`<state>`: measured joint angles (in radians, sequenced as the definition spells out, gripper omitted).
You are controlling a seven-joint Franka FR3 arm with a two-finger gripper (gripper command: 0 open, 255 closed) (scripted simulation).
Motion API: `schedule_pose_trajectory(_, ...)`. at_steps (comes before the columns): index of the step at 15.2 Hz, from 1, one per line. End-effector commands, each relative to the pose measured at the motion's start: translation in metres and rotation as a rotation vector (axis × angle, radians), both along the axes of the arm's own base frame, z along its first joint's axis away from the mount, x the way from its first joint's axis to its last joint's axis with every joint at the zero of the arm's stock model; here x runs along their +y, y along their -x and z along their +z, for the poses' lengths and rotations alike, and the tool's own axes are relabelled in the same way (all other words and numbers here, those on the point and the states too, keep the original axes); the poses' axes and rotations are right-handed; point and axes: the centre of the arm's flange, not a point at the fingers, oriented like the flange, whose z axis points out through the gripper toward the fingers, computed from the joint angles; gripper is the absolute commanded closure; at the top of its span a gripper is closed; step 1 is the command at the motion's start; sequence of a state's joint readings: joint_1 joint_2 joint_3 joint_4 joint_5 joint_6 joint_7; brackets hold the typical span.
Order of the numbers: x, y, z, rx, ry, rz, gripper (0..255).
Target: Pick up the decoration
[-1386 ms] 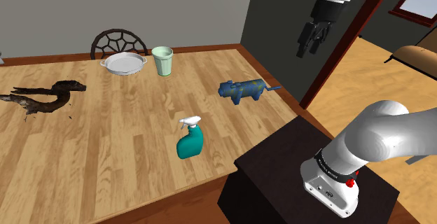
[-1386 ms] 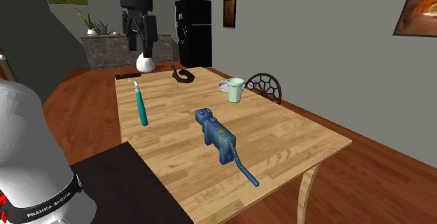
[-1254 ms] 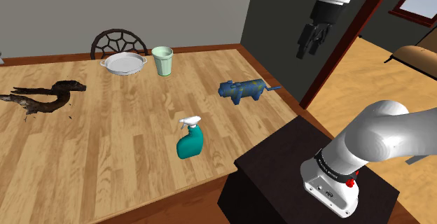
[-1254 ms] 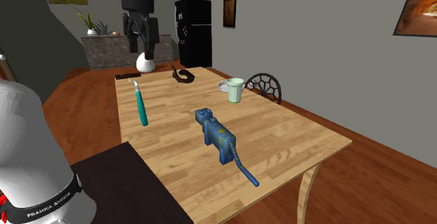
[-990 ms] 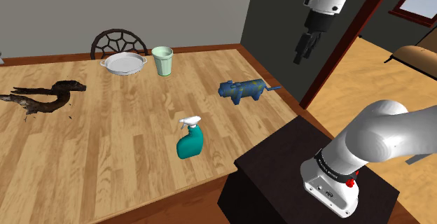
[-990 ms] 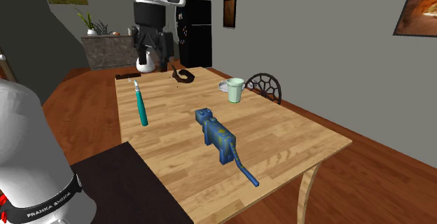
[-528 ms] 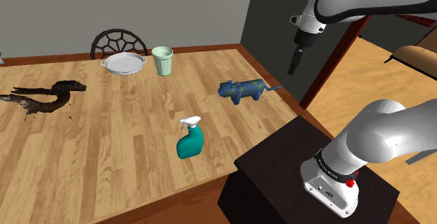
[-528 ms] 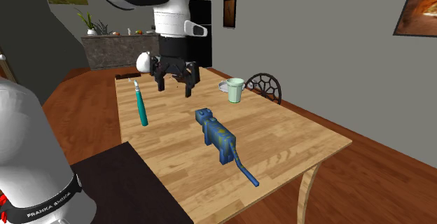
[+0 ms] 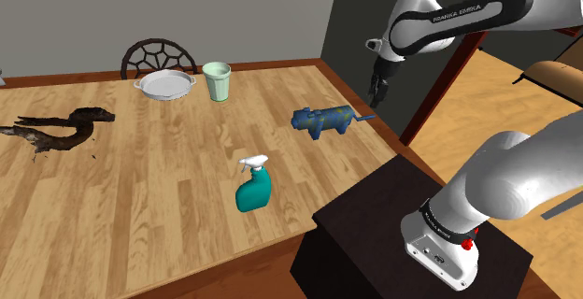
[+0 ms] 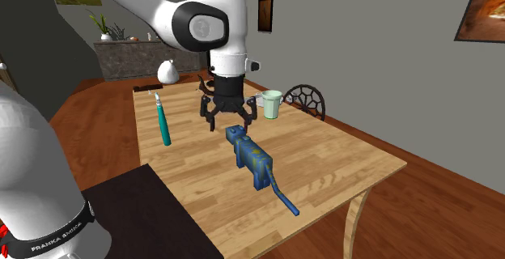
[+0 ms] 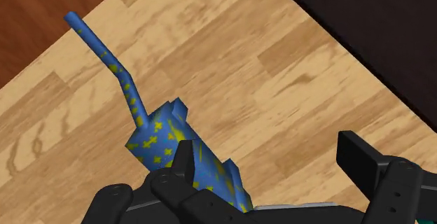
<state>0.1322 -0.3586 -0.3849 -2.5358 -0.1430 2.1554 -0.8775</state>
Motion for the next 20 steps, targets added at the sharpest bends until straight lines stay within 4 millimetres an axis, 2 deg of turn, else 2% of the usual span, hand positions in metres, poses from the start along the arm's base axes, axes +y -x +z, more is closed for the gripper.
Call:
schedule_pose_trajectory(1,-0.005,-0.016,-0.022,-0.012,0.004,0.081,0)
schedule_pose_trajectory(11,-0.016,-0.099,-0.117,-0.061,0.013,0.454,0)
schedule_pose_trajectory(12,-0.016,-0.099,-0.118,-0.062,0.013,0.458,0)
schedule_pose_trajectory(19,-0.016,-0.099,-0.158,-0.062,0.013,0.458,0)
schedule_pose_trajectory(20,-0.016,-0.099,-0.158,-0.062,0.013,0.458,0)
